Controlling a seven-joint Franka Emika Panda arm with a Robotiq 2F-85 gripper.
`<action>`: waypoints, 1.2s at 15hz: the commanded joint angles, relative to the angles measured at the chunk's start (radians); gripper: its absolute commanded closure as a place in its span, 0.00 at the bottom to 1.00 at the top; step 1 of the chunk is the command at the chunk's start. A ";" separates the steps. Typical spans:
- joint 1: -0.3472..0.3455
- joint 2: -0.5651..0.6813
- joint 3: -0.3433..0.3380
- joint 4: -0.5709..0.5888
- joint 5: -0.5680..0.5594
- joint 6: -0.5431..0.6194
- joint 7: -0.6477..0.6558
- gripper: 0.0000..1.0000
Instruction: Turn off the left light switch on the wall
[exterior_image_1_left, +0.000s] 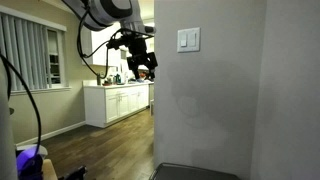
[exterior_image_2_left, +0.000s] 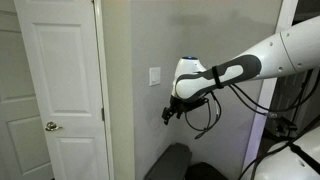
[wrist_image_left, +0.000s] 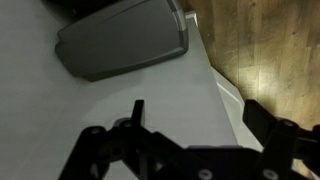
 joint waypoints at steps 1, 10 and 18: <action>0.005 0.000 -0.005 0.002 -0.004 -0.003 0.003 0.00; -0.021 -0.002 0.036 0.086 -0.087 -0.002 0.036 0.00; -0.104 0.050 0.100 0.185 -0.286 0.122 0.159 0.53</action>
